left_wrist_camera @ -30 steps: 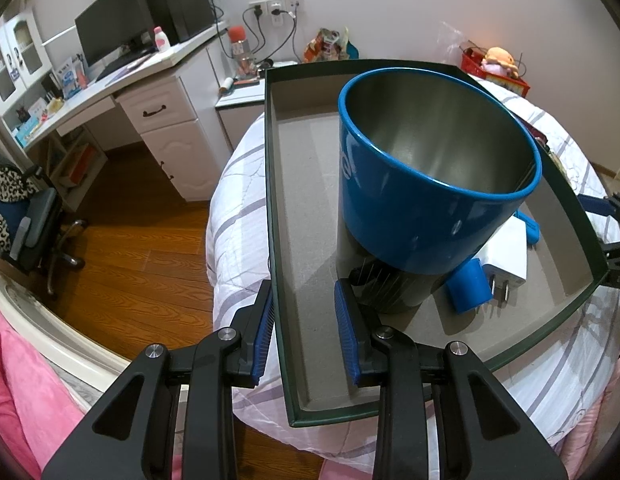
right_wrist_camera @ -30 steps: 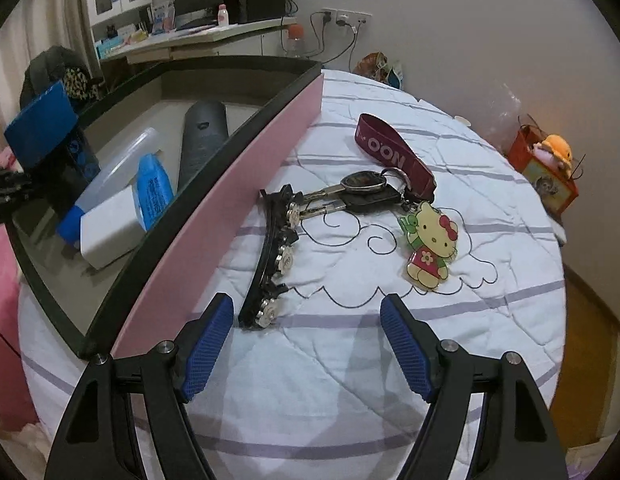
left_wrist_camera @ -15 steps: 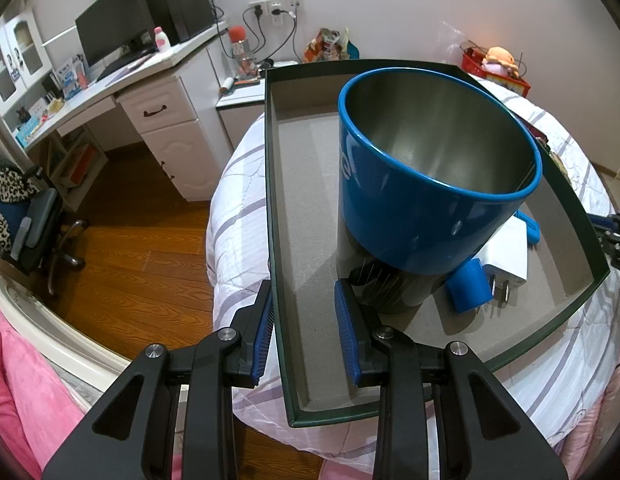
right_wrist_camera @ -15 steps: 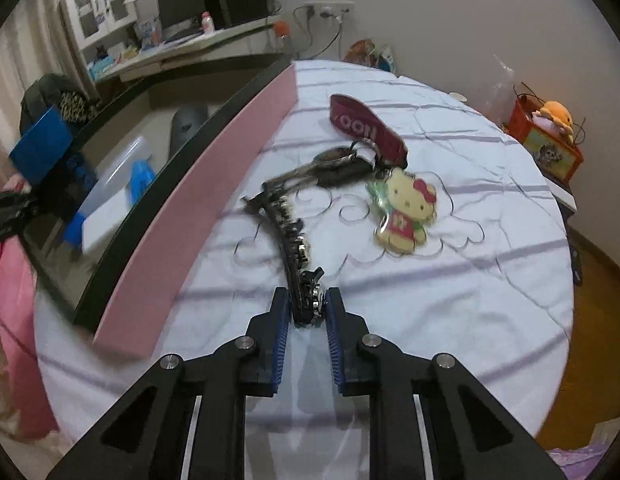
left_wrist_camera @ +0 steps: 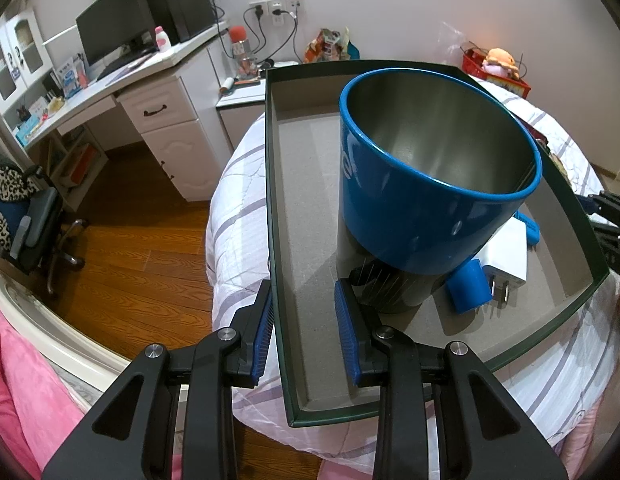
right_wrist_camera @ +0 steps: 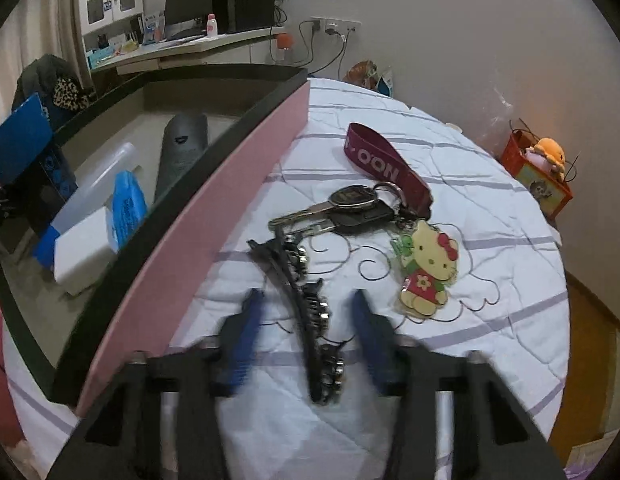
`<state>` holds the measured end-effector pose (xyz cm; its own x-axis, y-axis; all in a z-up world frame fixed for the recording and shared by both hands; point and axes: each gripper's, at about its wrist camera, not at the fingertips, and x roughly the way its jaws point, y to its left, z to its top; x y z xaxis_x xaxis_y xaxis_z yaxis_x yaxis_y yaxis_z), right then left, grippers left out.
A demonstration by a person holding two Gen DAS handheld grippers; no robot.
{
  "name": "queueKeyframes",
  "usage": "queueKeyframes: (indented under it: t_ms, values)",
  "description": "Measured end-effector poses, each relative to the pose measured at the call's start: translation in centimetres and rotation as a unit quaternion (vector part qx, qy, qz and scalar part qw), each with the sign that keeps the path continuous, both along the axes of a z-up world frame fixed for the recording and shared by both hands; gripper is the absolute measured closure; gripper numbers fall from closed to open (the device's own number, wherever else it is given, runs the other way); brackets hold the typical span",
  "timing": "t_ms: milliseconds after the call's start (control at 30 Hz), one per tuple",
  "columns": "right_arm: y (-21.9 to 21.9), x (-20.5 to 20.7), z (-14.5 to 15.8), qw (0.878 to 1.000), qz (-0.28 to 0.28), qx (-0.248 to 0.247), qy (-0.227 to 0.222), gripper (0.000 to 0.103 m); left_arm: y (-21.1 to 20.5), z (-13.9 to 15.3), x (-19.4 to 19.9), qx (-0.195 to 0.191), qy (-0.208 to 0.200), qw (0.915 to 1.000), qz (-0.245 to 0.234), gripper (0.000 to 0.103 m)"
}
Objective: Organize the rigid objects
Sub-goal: 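Carry the black hair clip with the right gripper and release it in the tray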
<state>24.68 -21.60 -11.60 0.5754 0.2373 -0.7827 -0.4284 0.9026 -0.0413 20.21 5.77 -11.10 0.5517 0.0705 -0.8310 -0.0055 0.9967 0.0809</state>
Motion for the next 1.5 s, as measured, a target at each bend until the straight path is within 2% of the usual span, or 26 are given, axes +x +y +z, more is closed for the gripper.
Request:
queueKeyframes:
  t_ms: [33, 167, 433, 667, 867, 1067, 1300, 1500]
  values:
    - [0.0, 0.0, 0.1, 1.000, -0.003, 0.001, -0.002, 0.086, 0.0, 0.0, 0.0, 0.000, 0.000, 1.0000, 0.000, 0.074]
    - [-0.7, -0.5, 0.8, 0.999, -0.031, -0.005, -0.009, 0.086, 0.0, 0.0, -0.1, 0.000, 0.000, 1.0000, 0.000, 0.073]
    - [-1.7, -1.5, 5.3, 0.995, -0.079, 0.006, -0.064, 0.086, 0.0, 0.0, -0.1, 0.000, 0.000, 1.0000, 0.000, 0.073]
    - [-0.3, -1.2, 8.4, 0.993, -0.073, 0.025, -0.086, 0.086, 0.0, 0.1, -0.1, -0.001, 0.000, 1.0000, 0.000, 0.073]
    - [2.4, -0.9, 9.7, 0.994, -0.047, 0.030, -0.099, 0.086, 0.0, 0.1, -0.2, -0.004, 0.000, 1.0000, -0.001, 0.073]
    - [5.0, 0.4, 10.1, 0.995, -0.016, 0.037, -0.093, 0.086, 0.0, 0.1, -0.1, -0.005, -0.001, 1.0000, -0.002, 0.073]
    - [8.9, 2.8, 9.0, 0.997, 0.025, 0.032, -0.063, 0.086, 0.0, 0.2, -0.1, -0.007, -0.002, 1.0000, -0.002, 0.073]
    - [11.3, 4.7, 6.8, 0.999, 0.029, -0.016, -0.040, 0.086, 0.1, 0.3, 0.1, -0.008, -0.002, 1.0000, -0.004, 0.073]
